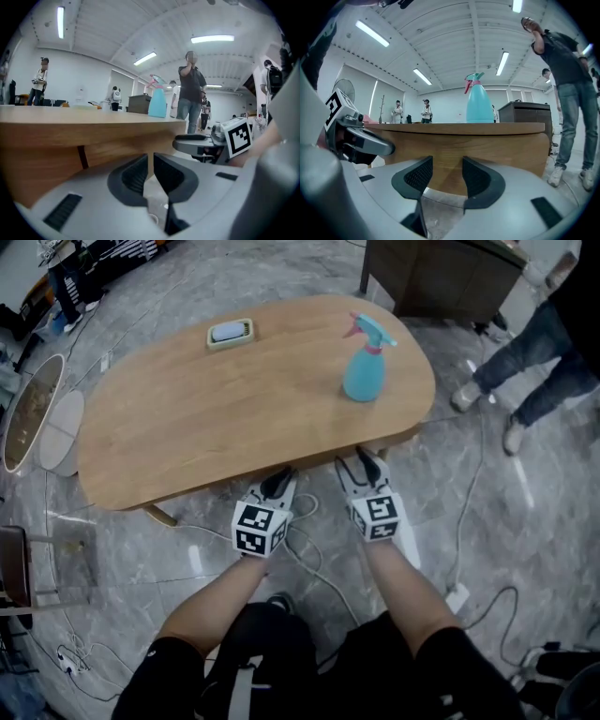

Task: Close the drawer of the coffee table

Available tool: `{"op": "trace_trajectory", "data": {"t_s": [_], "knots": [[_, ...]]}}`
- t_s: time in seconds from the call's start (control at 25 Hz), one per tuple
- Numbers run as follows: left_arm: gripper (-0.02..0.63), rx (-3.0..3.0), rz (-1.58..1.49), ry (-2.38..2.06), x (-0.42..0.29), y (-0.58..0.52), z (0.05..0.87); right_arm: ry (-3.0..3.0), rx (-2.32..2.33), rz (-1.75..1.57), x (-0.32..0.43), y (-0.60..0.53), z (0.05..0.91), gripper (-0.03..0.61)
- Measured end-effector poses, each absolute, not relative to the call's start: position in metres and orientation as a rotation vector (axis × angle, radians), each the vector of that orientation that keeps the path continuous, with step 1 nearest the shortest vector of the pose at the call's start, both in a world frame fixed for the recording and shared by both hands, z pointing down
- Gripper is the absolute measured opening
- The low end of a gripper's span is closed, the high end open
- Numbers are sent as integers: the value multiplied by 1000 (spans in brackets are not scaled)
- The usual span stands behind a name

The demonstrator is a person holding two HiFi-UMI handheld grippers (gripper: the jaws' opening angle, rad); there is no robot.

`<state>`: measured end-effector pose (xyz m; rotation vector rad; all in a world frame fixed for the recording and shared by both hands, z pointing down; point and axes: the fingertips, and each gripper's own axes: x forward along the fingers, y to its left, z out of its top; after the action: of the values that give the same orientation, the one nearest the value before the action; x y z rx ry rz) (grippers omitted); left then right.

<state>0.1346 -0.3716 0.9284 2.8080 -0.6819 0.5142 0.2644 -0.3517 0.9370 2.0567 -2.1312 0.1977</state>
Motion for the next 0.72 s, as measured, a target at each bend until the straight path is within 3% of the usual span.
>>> {"op": "trace_trajectory", "data": {"t_s": [0.72], "knots": [[15, 2807, 452, -782, 135, -402, 936, -2153, 2053, 212, 269, -375, 935, 195]]}}
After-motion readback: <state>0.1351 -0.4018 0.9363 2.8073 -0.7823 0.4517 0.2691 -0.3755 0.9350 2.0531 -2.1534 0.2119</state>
